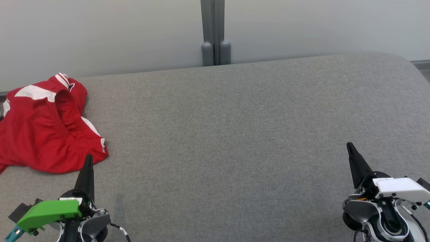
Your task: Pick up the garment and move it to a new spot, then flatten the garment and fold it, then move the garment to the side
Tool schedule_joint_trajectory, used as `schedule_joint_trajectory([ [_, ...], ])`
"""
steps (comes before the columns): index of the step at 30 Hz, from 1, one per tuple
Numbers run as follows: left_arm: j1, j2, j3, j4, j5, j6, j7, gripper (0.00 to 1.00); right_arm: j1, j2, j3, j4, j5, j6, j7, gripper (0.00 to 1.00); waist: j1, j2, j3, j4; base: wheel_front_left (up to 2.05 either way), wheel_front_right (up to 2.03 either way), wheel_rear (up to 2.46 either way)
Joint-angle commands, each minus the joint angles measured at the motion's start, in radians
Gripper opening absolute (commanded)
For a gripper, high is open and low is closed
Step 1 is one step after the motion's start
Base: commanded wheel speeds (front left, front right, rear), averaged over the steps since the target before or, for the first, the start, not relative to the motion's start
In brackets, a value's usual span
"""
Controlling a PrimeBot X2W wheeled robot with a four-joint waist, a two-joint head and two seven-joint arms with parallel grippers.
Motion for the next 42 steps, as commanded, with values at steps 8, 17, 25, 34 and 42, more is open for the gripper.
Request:
schedule_joint_trajectory([
  [8,-0.012,0.002,0.001,0.001,0.005,-0.006,0.002,0.0,-0.005,-0.001,0.0,-0.004,-0.003,0.0,0.002,0.0,0.0,-0.0001,0.0,0.0,0.0,0.0,0.0],
  [17,-0.012,0.002,0.001,0.001,0.005,-0.006,0.002,0.0,-0.005,-0.001,0.0,-0.004,-0.003,0.0,0.002,0.0,0.0,-0.0001,0.0,0.0,0.0,0.0,0.0],
  [25,-0.012,0.002,0.001,0.001,0.005,-0.006,0.002,0.0,-0.005,-0.001,0.0,-0.004,-0.003,0.0,0.002,0.0,0.0,-0.0001,0.0,0.0,0.0,0.0,0.0],
  [34,-0.012,0.002,0.001,0.001,0.005,-0.006,0.002,0.0,-0.005,-0.001,0.0,-0.004,-0.003,0.0,0.002,0.0,0.0,-0.0001,0.0,0.0,0.0,0.0,0.0],
  [42,-0.012,0.002,0.001,0.001,0.005,-0.006,0.002,0.0,-0.005,-0.001,0.0,-0.004,-0.003,0.0,0.002,0.0,0.0,-0.0001,0.0,0.0,0.0,0.0,0.0],
])
